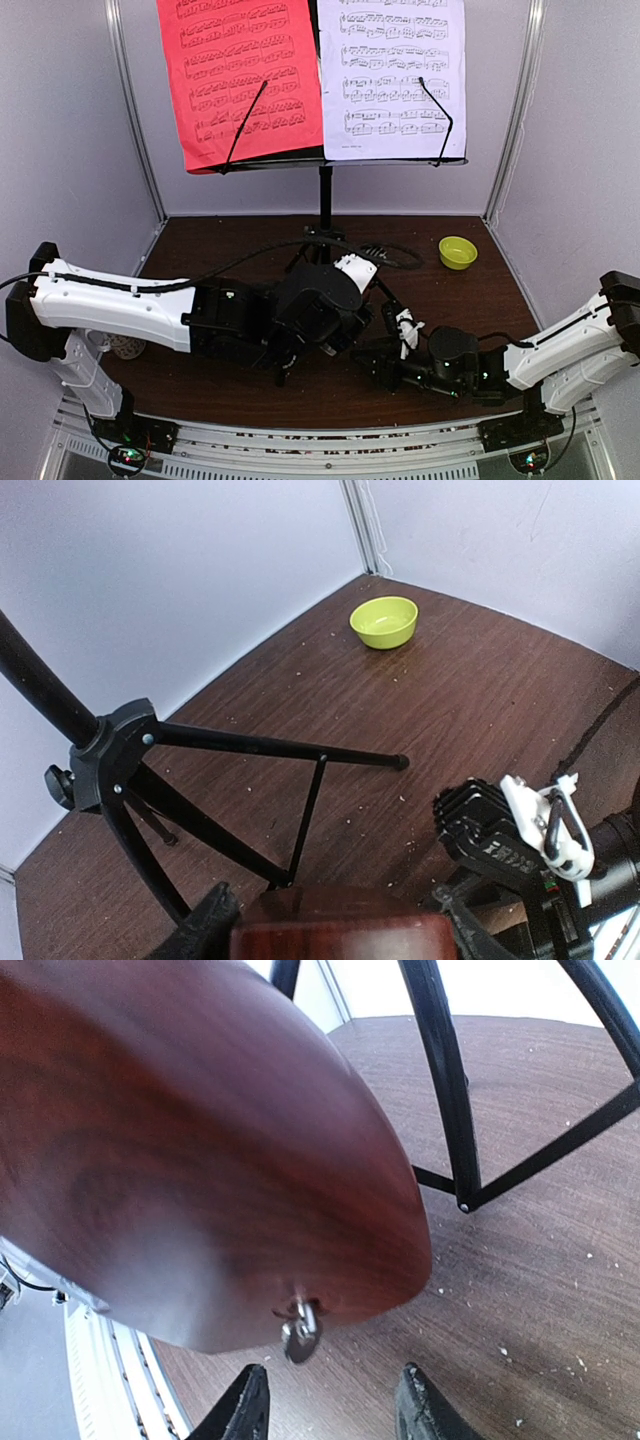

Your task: Set up the instrument practice props

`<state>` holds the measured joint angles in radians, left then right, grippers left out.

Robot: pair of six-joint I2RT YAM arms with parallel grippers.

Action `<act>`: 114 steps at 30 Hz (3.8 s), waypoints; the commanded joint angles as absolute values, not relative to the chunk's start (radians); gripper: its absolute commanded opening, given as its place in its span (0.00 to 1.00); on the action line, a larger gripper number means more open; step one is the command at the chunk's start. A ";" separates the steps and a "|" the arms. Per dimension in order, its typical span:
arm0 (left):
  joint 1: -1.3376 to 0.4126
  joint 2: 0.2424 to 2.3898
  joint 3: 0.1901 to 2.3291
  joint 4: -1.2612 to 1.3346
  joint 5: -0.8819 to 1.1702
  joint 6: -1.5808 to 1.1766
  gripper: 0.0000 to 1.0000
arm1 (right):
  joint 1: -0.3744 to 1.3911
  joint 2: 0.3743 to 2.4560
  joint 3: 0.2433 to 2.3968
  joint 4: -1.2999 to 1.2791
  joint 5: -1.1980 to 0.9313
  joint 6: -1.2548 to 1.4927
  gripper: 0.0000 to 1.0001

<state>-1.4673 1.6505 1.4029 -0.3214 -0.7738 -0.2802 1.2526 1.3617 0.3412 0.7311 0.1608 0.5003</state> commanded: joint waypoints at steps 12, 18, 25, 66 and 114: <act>-1.484 1.609 1.417 -0.153 -0.745 -0.217 0.15 | 1.261 1.373 0.376 0.732 0.207 0.494 0.24; -1.486 1.596 1.393 -0.118 -0.725 -0.204 0.15 | 1.260 1.337 0.375 0.724 0.224 0.486 0.11; -1.489 1.596 1.382 -0.096 -0.717 -0.199 0.15 | 1.260 1.297 0.371 0.698 0.222 0.485 0.00; -1.418 1.558 1.142 0.240 -0.500 -0.207 0.15 | 1.096 1.072 0.213 0.685 -0.009 0.762 0.32; -1.232 1.576 0.982 0.270 -0.018 -0.306 0.85 | 1.072 0.830 0.468 0.117 0.120 0.610 1.00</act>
<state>-1.2358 1.6173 1.0283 0.2203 -0.0193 -0.2802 1.0801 0.8097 0.4263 0.1417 0.1341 0.6266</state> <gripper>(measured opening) 0.848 0.999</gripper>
